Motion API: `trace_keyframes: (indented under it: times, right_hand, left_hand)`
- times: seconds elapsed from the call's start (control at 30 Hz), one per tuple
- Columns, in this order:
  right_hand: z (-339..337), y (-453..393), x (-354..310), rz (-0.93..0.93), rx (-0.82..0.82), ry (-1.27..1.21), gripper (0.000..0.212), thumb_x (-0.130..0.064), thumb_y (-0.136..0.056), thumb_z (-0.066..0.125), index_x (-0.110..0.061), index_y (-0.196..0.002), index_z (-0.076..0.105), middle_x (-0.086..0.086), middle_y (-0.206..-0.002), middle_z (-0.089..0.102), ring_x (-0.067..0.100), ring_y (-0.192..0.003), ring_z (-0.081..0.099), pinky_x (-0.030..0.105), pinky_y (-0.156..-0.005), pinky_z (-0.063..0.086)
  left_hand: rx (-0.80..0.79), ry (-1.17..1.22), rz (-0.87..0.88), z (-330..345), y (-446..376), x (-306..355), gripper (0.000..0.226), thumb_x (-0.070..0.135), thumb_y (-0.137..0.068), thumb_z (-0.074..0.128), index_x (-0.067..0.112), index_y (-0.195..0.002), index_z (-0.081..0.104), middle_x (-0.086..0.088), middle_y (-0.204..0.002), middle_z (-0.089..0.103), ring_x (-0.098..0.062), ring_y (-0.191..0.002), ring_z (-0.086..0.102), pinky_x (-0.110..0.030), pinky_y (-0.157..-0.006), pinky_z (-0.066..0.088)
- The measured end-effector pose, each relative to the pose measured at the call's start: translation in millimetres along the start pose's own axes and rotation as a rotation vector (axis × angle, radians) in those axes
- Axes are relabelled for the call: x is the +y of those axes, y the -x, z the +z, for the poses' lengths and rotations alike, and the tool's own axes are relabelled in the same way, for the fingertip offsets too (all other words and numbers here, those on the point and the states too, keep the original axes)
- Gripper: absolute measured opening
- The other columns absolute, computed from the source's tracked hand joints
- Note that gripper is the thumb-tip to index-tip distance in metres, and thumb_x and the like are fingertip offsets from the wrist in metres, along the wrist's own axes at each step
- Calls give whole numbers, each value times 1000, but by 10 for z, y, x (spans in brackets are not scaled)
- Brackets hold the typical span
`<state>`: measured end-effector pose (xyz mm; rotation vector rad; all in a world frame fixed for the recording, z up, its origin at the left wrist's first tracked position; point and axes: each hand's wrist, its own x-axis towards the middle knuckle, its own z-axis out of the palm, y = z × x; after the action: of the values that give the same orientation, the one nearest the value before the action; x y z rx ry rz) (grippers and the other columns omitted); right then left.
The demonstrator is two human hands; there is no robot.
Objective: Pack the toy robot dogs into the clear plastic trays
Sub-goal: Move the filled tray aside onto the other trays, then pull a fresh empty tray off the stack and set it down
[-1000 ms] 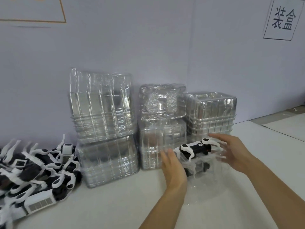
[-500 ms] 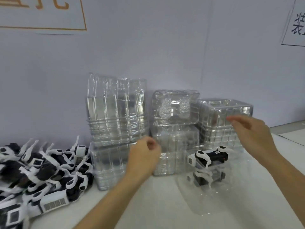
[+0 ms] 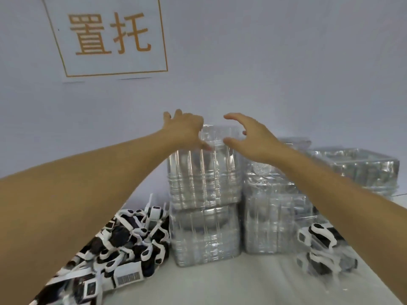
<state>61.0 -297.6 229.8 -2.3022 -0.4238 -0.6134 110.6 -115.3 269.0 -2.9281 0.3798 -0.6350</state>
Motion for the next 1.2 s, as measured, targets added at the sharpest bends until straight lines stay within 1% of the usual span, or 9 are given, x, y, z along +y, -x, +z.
trace_keyframes:
  times: [0.13,0.27,0.47,0.6,0.73,0.83,0.93,1.03,1.2]
  right_hand:
    - [103,-170,-57,17,44,-6,54,-34,-98,60,-22,-148,44,-2,-153,42,18,-138,41,23,-102,29]
    - [67,-163,-217,77,387,-405,39,-41,-104,47,-24,-137,54,-8,-136,54,13,-129,48,30,-110,36]
    - [111,151,-452,164,477,-700,38,-43,-98,52,-39,-136,48,-25,-118,49,19,-125,50,50,-108,44]
    - [403,498,-505,199,589,-692,36,-28,-93,52,-44,-125,53,-8,-127,58,23,-126,54,49,-101,48]
    - [703,922,-385,176,669,-682,37,-20,-97,52,-47,-122,55,-24,-129,55,5,-124,53,37,-100,48]
    - [873,1214,-270,150,695,-701,40,-11,-100,52,-41,-125,58,-32,-121,59,-16,-95,60,12,-80,51]
    - [1013,1482,-172,138,683,-672,49,-2,-99,51,-46,-121,58,-35,-117,61,-13,-108,58,17,-86,47]
    - [1183,1686,-75,176,625,-708,49,-6,-99,55,-50,-120,57,-34,-119,60,-8,-117,54,27,-93,45]
    - [1491,1904,22,225,531,-718,43,-20,-83,52,-32,-123,59,-29,-107,62,-8,-105,56,5,-82,42]
  left_hand:
    - [171,86,29,-87,37,43,51,65,-78,71,27,-99,45,0,-112,62,-25,-119,47,-48,-103,25]
    - [407,150,-35,-226,226,142,48,61,-79,73,27,-96,42,4,-99,53,-26,-119,46,-53,-106,22]
    - [693,228,-12,-176,765,360,48,44,-73,84,23,-107,58,3,-105,59,-26,-119,44,-50,-105,15]
    - [649,370,-13,78,1187,398,49,40,-70,85,27,-110,60,6,-115,51,-21,-123,33,-48,-108,9]
    - [546,715,-41,399,1691,381,60,56,-74,78,39,-125,50,19,-133,45,-8,-135,23,-42,-113,18]
    - [667,1023,-200,624,1994,393,51,56,-83,64,39,-128,46,20,-135,46,0,-132,33,-29,-111,30]
    - [683,1278,-426,846,2138,321,53,54,-90,61,40,-137,42,26,-137,44,9,-128,39,-21,-101,35]
    - [494,1561,-590,1090,2184,147,42,34,-96,63,38,-134,46,13,-142,49,-9,-127,52,-32,-97,46]
    - [198,1773,-711,1482,2315,17,21,26,-98,60,38,-115,61,6,-127,63,-17,-106,68,-41,-87,55]
